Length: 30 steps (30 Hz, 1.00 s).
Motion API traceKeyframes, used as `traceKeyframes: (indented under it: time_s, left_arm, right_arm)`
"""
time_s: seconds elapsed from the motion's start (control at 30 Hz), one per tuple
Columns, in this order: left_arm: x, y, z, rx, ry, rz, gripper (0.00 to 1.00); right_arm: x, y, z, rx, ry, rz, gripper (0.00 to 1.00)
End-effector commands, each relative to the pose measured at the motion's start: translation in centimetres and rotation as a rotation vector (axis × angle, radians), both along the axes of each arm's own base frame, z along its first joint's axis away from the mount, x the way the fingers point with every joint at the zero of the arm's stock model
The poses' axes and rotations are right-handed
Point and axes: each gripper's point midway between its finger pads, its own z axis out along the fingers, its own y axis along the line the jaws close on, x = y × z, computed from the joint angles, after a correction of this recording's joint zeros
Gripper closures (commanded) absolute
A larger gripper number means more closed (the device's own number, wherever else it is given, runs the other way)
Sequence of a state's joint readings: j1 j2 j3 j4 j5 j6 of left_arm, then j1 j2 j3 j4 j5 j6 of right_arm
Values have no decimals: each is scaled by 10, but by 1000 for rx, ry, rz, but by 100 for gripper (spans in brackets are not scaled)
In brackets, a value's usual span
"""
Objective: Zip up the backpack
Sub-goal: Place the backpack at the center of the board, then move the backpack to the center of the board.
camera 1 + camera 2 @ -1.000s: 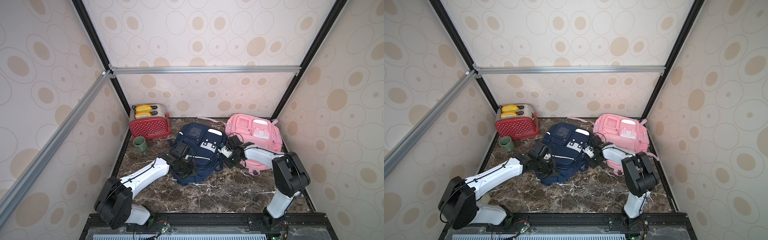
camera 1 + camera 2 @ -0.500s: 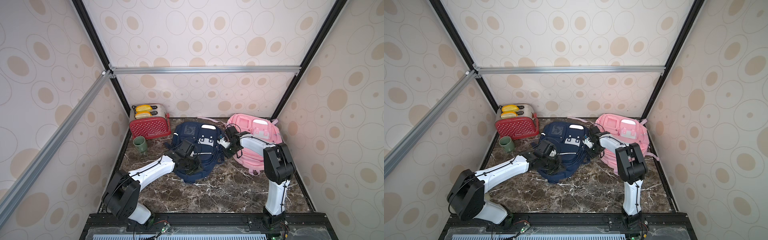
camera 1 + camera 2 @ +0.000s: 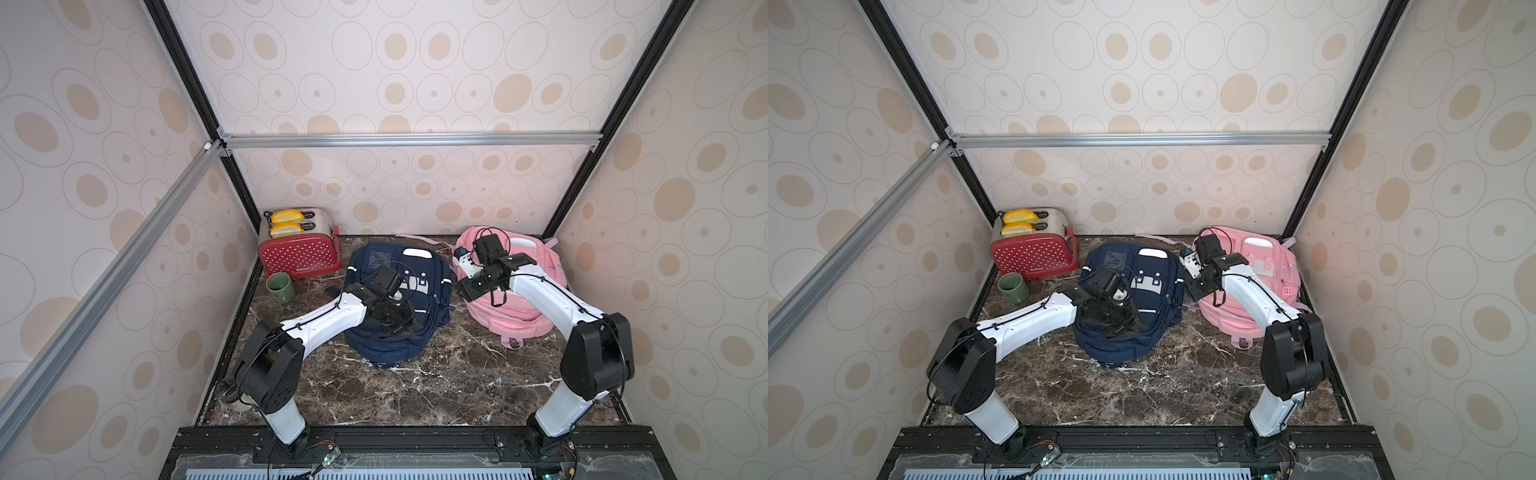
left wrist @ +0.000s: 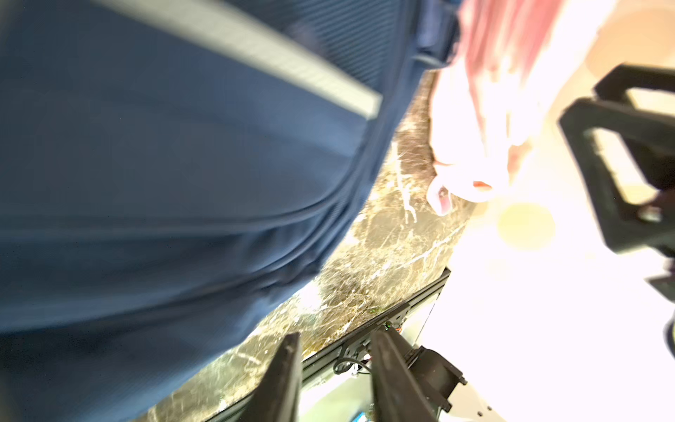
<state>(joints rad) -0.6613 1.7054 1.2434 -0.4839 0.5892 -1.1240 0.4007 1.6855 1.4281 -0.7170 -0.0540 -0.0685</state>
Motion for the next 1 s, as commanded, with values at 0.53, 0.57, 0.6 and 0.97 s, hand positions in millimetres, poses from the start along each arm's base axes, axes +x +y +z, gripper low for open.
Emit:
traceKeyframes:
  time_s: [0.53,0.57,0.6,0.97]
  left_arm:
    - [39,127,84,490,-460,-51,1]
    - [41,136,84,527,-474,-53,1]
    - [42,142,84,553,-478,-61,1]
    - [45,165,78,674,-486,-124,1]
  right_arm:
    - [-52,-62,-107,166,407,-313,55]
    - [-65,-58,-112,183,439,-314,55]
    - [-75,-56,-115,184,455,-312,56]
    - [-114,-66,-91,126,477,-321,57]
